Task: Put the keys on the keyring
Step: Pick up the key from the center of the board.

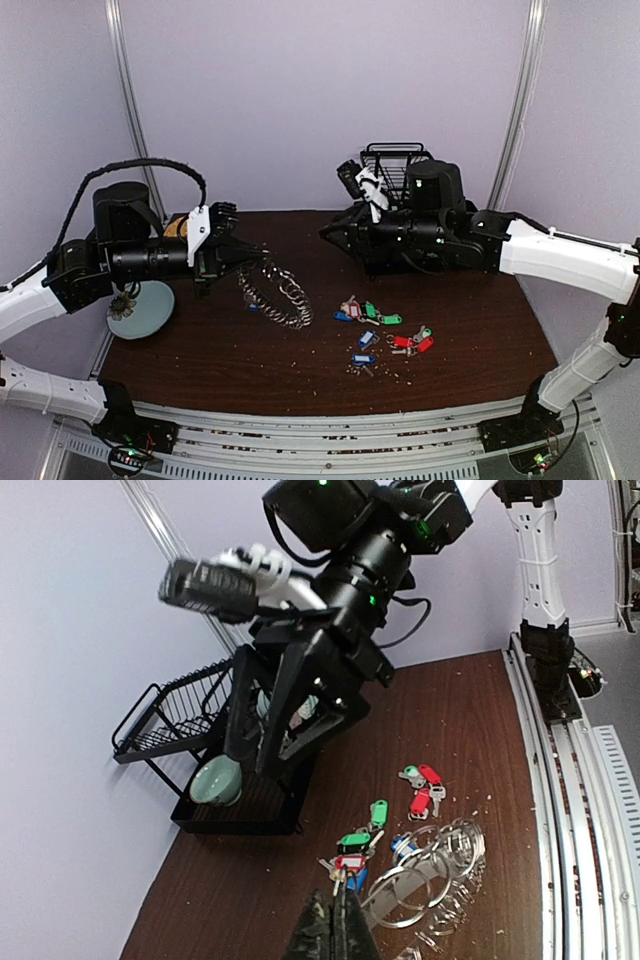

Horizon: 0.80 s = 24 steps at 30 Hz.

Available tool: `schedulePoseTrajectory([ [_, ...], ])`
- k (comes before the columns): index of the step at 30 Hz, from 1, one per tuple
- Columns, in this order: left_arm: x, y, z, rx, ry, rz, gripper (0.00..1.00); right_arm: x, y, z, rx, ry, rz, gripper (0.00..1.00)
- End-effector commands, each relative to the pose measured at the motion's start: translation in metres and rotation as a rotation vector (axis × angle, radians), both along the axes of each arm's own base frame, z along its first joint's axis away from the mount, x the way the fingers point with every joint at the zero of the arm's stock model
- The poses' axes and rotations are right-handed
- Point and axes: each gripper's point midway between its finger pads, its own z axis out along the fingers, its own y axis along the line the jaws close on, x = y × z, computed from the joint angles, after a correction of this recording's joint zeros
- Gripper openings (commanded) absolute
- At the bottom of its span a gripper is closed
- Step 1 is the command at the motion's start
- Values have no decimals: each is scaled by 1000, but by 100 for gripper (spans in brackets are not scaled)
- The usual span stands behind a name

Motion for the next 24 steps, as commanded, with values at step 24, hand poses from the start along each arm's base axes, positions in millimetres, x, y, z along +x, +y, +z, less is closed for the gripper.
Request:
schedulePoseTrajectory([
  [24, 17, -9, 4, -95, -137, 35, 0, 51, -149, -288, -878, 378, 67, 44],
])
